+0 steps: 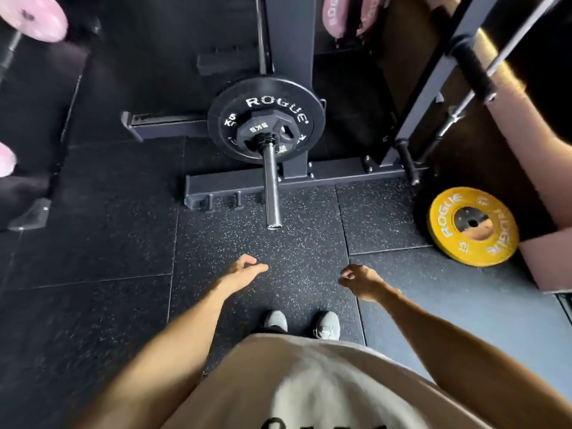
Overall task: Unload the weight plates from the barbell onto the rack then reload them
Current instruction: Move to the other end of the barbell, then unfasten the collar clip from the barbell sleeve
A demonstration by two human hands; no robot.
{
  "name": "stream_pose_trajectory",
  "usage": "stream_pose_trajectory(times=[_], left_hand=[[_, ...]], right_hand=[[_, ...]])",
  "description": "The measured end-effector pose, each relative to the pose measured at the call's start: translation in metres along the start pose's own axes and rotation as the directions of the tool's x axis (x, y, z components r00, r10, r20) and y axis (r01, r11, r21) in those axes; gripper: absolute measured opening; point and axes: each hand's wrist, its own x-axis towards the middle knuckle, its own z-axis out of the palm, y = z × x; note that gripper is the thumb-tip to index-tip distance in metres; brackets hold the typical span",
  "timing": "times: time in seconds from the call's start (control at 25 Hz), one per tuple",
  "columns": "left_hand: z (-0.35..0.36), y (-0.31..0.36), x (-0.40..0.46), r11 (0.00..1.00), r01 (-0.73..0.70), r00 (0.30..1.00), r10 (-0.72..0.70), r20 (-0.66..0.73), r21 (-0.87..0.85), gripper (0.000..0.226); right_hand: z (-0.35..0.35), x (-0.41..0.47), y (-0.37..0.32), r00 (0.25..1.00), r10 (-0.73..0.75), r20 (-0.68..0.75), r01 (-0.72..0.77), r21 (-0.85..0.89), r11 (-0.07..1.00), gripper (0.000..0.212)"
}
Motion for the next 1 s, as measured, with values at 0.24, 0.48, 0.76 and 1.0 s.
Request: stream_pose_trajectory(times=[0.24, 0.48, 0.76, 1.0], left_hand=[[-0.061, 0.032, 0.004, 0.985, -0.161, 0.981, 0.152, -0.118, -0.070, 0.046], [-0.149, 0.064, 0.009, 0.956, -0.289, 0.931, 0.267, -0.250, -0.054, 0.047], [-0.201, 0.118, 0.031, 0.929, -0.370, 0.885, 0.349, -0.307, -0.010, 0.044], [-0.234, 0.165, 0.100, 0.907, -0.420, 0.835, 0.378, -0.400, -0.019, 0.048]], right_hand=[[-0.051, 0.021, -0.056, 0.985, -0.099, -0.144, 0.105, 0.035, 0.994, 0.032], [-0.092, 0.031, -0.139, 0.930, -0.220, -0.296, 0.229, -0.005, 0.973, 0.037], [-0.146, 0.060, -0.201, 0.866, -0.310, -0.392, 0.324, -0.031, 0.946, 0.036], [-0.189, 0.149, -0.243, 0.818, -0.401, -0.413, 0.412, -0.067, 0.909, 0.038]])
